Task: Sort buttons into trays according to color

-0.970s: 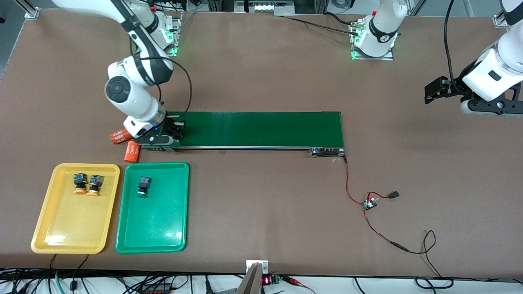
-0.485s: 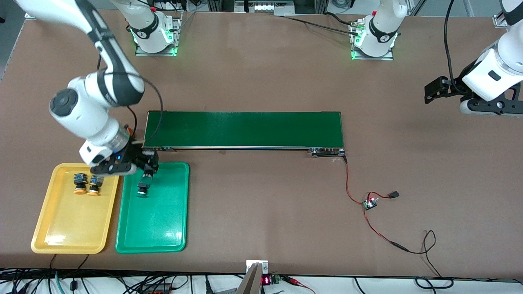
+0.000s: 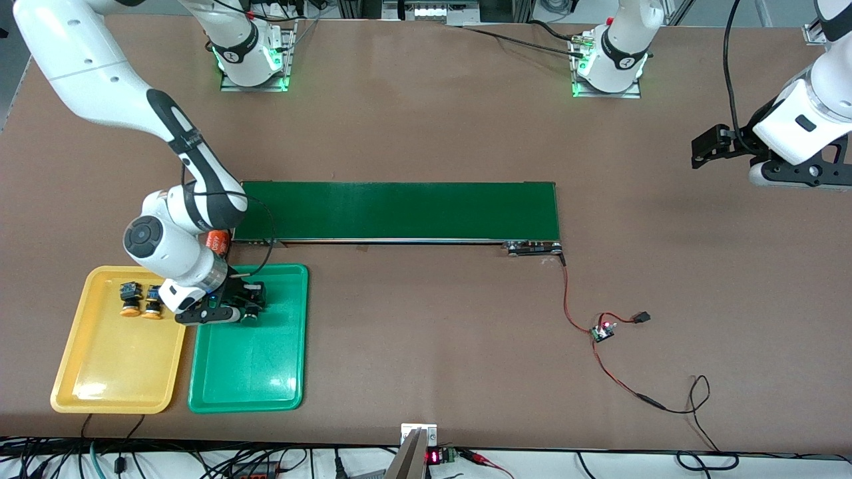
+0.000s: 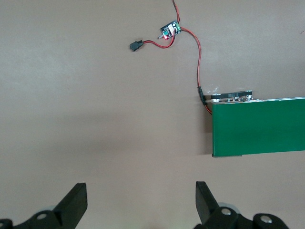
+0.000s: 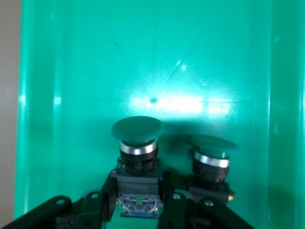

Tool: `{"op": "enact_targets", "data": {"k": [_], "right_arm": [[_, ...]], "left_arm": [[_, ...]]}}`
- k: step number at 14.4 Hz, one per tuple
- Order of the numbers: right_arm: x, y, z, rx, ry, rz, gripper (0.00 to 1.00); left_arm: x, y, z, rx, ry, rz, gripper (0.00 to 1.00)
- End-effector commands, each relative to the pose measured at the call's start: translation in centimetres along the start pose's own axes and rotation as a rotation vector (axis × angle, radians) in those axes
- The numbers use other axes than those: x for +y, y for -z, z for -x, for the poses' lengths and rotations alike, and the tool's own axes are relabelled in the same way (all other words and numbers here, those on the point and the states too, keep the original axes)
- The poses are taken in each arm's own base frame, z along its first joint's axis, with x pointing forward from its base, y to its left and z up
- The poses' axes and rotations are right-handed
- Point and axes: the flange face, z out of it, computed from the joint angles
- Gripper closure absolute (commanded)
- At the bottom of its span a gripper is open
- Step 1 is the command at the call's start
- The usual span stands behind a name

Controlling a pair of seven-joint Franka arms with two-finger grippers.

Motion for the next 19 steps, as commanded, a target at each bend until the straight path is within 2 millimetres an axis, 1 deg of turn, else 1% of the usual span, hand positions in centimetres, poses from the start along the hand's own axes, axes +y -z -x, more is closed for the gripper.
{"op": "enact_targets", "data": {"k": [1,2,3,6,7,8,9,10,12,13,14,15,16,17,18,19], "right_arm": [[0.0,0.4,-1.0,0.015,0.024,0.023,0.7],[0.1,0.4,-1.0,0.015,0.01,0.023,0.04],[0.1,0.6,-1.0,0.018,0.018,0.024,0.0],[0.4,1.3,-1.5,0.046,0.01,0.024,0.0],[1.4,1.9,-1.8,0.055,0.004,0.035,0.0],[2.6,4.2,-2.0,0.063,-0.005,0.052,0.0],[4.1,6.3,-1.6,0.014,-0.022,0.081,0.0],[4.5,9.4,-1.4,-0.054,-0.032,0.112,0.0],[4.0,15.2,-1.0,-0.102,-0.045,0.158,0.0],[3.8,17.7,-0.4,-0.129,-0.056,0.183,0.0],[4.1,20.4,0.1,-0.147,-0.07,0.21,0.0],[2.5,23.3,0.9,-0.174,-0.067,0.227,0.0],[2.4,26.5,1.9,-0.198,-0.095,0.235,0.0],[2.3,29.0,2.9,-0.204,-0.119,0.219,0.0],[2.1,30.9,4.0,-0.205,-0.127,0.206,0.0],[2.0,32.2,5.6,-0.208,-0.105,0.209,0.0]], "left_arm": [[-0.1,0.4,0.4,-0.001,-0.009,-0.023,0.0],[-0.1,0.4,0.4,-0.001,-0.009,-0.023,0.0],[-0.1,0.4,0.4,-0.001,-0.009,-0.023,0.0],[-0.1,0.4,0.4,-0.001,-0.009,-0.023,0.0],[-0.1,0.4,0.4,-0.001,-0.009,-0.023,0.0],[-0.1,0.4,0.4,-0.001,-0.009,-0.023,0.0],[-0.1,0.4,0.4,-0.001,-0.009,-0.023,0.0],[-0.1,0.4,0.4,-0.001,-0.009,-0.023,0.0],[-0.1,0.4,0.4,-0.001,-0.009,-0.023,0.0],[-0.1,0.4,0.4,-0.001,-0.009,-0.023,0.0],[-0.1,0.4,0.4,-0.001,-0.009,-0.023,0.0],[-0.1,0.4,0.4,-0.001,-0.009,-0.023,0.0],[-0.1,0.4,0.4,-0.001,-0.009,-0.023,0.0],[-0.1,0.4,0.4,-0.001,-0.009,-0.023,0.0],[-0.1,0.4,0.4,-0.001,-0.009,-0.023,0.0],[-0.1,0.4,0.5,-0.002,-0.009,-0.023,0.0]]}}
